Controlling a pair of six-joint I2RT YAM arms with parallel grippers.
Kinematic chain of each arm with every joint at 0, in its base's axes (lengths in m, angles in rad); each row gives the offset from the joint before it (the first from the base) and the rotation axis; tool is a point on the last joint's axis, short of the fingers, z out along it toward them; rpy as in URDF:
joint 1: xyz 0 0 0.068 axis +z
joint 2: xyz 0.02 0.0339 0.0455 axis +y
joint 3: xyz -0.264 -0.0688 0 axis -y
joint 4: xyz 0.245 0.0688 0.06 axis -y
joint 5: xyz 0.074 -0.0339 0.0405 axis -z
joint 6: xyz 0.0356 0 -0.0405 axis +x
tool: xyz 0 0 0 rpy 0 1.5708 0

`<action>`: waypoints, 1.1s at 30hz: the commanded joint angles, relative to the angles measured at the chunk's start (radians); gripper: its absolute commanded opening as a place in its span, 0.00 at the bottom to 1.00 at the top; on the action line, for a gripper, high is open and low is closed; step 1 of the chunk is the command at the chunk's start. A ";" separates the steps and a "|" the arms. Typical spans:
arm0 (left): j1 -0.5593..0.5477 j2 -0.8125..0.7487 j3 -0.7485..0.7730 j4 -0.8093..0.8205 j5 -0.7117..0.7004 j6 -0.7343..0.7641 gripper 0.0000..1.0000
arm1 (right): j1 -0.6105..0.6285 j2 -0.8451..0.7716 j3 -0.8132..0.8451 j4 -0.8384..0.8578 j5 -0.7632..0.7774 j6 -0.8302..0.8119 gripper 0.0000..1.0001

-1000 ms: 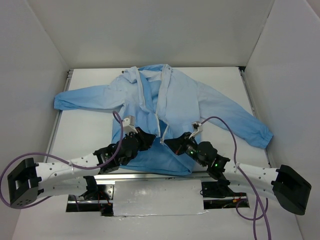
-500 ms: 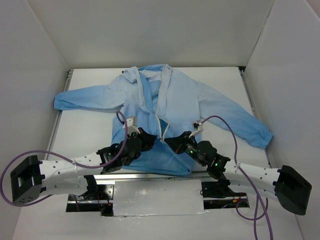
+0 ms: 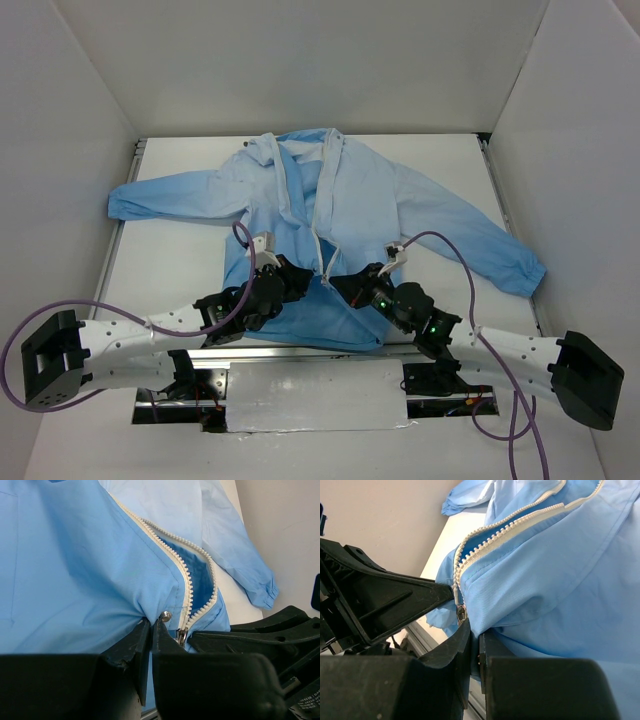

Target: Zip up the jacket

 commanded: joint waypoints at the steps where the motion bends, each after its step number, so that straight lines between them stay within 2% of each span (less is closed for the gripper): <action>1: -0.006 -0.001 0.038 0.025 -0.034 -0.009 0.00 | 0.012 -0.031 0.039 0.032 0.038 -0.022 0.00; 19: -0.010 -0.012 0.044 0.015 -0.041 -0.009 0.00 | 0.018 0.005 0.045 0.031 0.034 -0.029 0.00; 33: -0.013 -0.009 0.053 -0.011 -0.057 -0.015 0.00 | 0.058 -0.007 0.058 0.011 0.093 -0.043 0.00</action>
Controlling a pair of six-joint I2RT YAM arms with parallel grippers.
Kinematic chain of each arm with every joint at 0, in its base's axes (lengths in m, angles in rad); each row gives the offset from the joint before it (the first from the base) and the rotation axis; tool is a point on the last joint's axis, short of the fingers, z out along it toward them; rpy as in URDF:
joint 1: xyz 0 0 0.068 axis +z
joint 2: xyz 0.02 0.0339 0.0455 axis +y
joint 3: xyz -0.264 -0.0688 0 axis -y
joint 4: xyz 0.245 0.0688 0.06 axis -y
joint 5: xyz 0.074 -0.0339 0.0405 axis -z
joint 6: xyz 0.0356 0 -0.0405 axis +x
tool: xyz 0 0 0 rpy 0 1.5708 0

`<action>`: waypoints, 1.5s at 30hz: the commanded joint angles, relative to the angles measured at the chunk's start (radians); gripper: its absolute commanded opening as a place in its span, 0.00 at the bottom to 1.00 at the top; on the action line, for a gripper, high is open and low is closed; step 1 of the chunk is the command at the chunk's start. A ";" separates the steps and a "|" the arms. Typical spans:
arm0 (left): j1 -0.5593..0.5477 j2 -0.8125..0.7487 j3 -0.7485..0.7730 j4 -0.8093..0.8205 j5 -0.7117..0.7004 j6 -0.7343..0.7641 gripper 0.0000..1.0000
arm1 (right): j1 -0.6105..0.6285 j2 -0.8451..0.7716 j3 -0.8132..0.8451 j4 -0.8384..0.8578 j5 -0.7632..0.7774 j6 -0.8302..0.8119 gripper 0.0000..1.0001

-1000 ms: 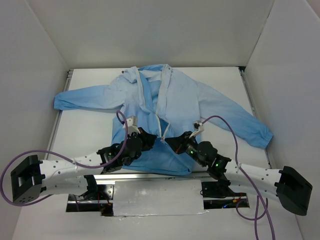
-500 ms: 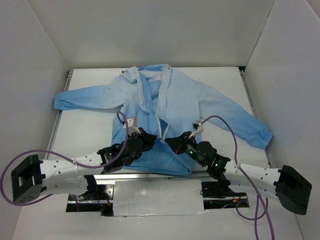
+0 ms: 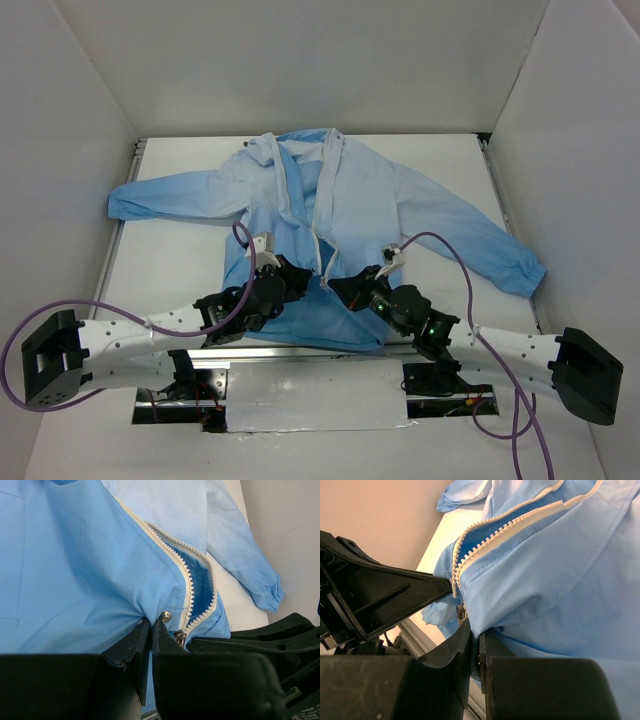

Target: Zip up the jacket

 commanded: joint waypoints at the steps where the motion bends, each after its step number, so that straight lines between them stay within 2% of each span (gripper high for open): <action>1: -0.008 -0.007 0.042 0.019 -0.030 -0.013 0.00 | 0.012 -0.012 0.056 0.022 0.045 -0.019 0.00; 24: -0.015 -0.009 0.062 -0.003 -0.055 -0.010 0.00 | 0.020 -0.015 0.048 0.034 0.025 -0.031 0.00; 45: -0.015 -0.001 0.062 -0.006 -0.044 -0.004 0.00 | 0.026 -0.018 0.076 0.011 0.070 -0.056 0.00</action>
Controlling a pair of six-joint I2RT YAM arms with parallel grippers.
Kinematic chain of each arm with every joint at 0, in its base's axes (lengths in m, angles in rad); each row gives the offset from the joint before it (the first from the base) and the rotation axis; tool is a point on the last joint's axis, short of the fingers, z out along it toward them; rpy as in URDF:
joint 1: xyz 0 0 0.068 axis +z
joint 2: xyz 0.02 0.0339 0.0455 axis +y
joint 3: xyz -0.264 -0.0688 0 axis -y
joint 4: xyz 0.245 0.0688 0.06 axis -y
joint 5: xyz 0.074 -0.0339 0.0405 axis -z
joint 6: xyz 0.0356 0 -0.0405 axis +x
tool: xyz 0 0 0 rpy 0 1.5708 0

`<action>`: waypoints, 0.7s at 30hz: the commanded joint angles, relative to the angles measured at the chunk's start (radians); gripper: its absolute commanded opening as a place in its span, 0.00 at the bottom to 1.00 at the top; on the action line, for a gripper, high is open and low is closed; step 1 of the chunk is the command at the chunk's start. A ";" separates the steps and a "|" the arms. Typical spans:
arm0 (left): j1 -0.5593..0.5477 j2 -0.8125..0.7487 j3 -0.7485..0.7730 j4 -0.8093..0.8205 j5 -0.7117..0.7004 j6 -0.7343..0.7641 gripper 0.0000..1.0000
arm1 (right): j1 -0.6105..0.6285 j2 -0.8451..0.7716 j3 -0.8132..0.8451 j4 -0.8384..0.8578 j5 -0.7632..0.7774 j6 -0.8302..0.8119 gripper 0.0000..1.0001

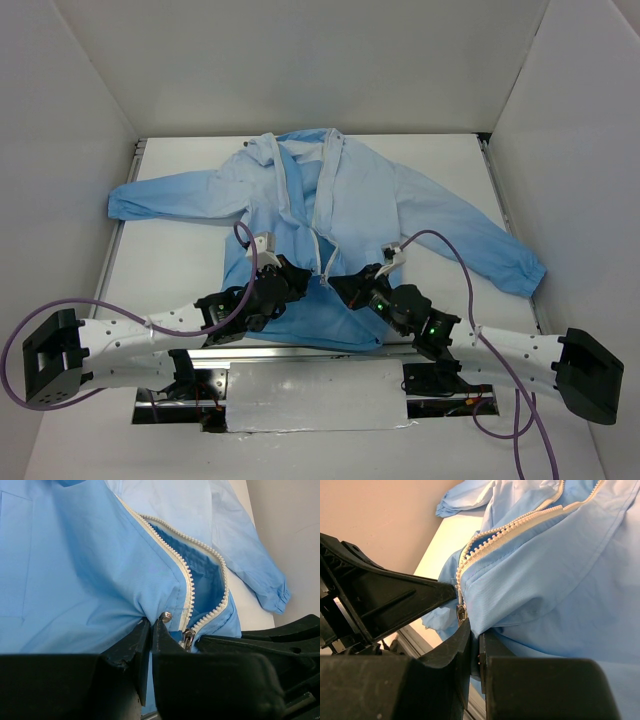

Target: Zip up the jacket

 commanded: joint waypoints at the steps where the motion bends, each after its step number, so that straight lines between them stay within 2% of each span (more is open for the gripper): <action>1: -0.004 -0.007 0.041 0.033 -0.017 -0.003 0.00 | 0.011 -0.007 0.057 0.027 0.030 -0.025 0.00; 21: -0.004 -0.021 0.040 0.025 -0.025 -0.007 0.00 | 0.011 0.030 0.057 0.054 0.016 -0.019 0.00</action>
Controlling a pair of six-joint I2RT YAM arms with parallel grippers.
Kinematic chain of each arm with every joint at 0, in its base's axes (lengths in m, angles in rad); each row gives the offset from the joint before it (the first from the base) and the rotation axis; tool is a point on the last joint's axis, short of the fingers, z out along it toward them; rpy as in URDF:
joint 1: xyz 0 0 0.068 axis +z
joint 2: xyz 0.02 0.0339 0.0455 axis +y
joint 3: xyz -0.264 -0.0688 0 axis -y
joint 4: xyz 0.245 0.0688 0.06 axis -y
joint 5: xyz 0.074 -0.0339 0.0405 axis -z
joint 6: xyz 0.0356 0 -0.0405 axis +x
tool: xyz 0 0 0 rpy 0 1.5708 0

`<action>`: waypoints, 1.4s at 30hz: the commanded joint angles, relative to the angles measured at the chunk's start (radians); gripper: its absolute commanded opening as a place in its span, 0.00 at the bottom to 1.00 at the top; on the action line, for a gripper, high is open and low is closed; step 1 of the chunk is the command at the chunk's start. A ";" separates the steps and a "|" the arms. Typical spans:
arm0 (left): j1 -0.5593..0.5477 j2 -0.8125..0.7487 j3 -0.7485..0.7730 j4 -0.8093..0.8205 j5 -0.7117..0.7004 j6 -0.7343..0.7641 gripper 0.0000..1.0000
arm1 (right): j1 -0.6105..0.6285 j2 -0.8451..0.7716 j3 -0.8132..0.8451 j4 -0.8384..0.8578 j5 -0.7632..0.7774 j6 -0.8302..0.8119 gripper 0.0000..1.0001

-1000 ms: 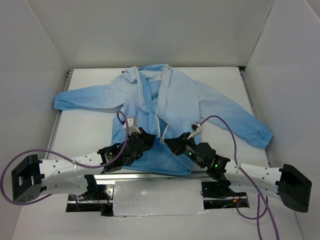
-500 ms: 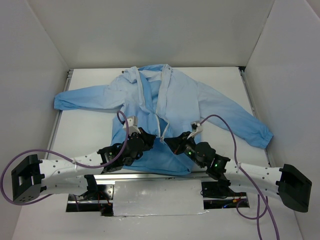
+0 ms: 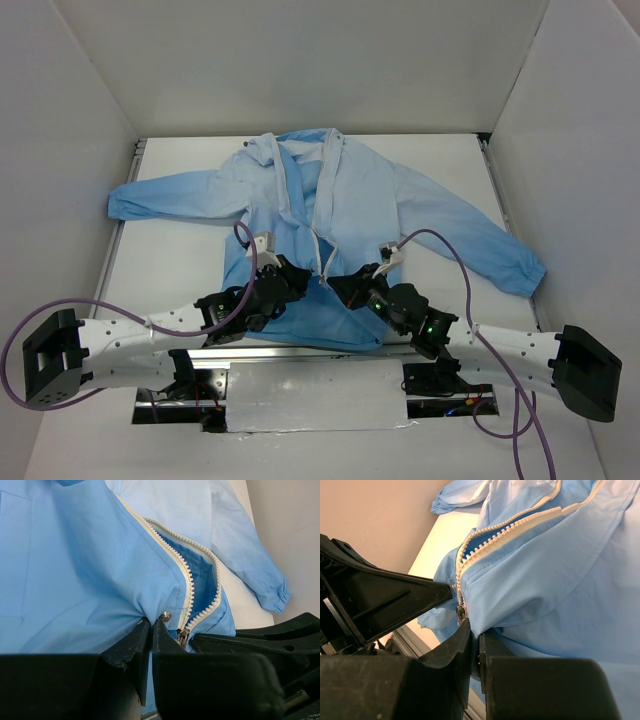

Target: Zip up the jacket

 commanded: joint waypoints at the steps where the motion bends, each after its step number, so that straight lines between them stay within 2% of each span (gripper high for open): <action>1: -0.004 -0.022 0.041 0.025 -0.027 -0.009 0.00 | 0.008 0.001 0.042 0.060 0.013 -0.009 0.00; 24: -0.004 0.012 0.054 0.002 -0.013 -0.018 0.00 | 0.010 -0.017 0.064 0.034 0.036 -0.029 0.00; 42: -0.004 -0.007 0.032 0.043 0.035 0.033 0.00 | 0.008 0.014 0.084 0.034 0.071 -0.053 0.00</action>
